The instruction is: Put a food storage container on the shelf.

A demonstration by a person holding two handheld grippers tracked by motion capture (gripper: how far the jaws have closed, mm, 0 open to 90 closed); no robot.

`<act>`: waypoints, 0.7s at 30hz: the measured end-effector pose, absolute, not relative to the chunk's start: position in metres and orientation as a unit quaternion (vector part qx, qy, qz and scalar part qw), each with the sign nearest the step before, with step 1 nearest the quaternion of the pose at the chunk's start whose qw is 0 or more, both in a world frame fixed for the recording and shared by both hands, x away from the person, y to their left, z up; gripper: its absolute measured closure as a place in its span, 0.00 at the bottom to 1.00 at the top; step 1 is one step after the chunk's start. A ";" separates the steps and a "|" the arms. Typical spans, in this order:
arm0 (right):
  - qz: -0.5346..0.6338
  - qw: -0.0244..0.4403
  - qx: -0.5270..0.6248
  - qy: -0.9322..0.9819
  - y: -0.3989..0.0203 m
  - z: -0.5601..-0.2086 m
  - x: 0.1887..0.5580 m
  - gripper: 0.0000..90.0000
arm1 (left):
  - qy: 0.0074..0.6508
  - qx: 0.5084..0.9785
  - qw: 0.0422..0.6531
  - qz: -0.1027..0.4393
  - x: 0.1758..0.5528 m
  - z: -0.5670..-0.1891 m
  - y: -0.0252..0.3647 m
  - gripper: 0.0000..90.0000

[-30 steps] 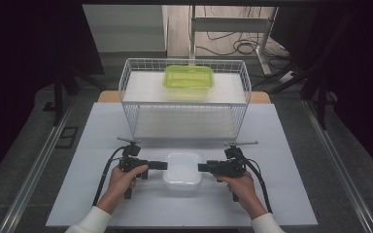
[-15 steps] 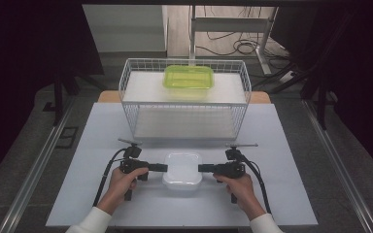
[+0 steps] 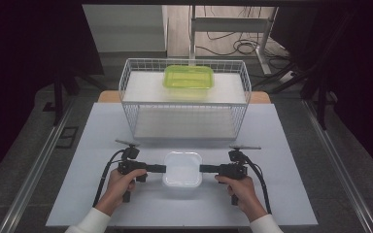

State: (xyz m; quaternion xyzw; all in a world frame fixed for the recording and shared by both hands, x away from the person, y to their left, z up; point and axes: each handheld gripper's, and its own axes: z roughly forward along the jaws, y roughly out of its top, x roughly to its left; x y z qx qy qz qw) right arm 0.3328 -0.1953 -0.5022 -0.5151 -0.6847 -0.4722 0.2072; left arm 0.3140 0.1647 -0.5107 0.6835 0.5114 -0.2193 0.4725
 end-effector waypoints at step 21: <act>-0.498 0.188 -0.482 -0.696 -0.197 -0.488 0.328 0.89 | 0.498 0.693 0.486 -0.189 0.308 -0.499 0.165 0.89</act>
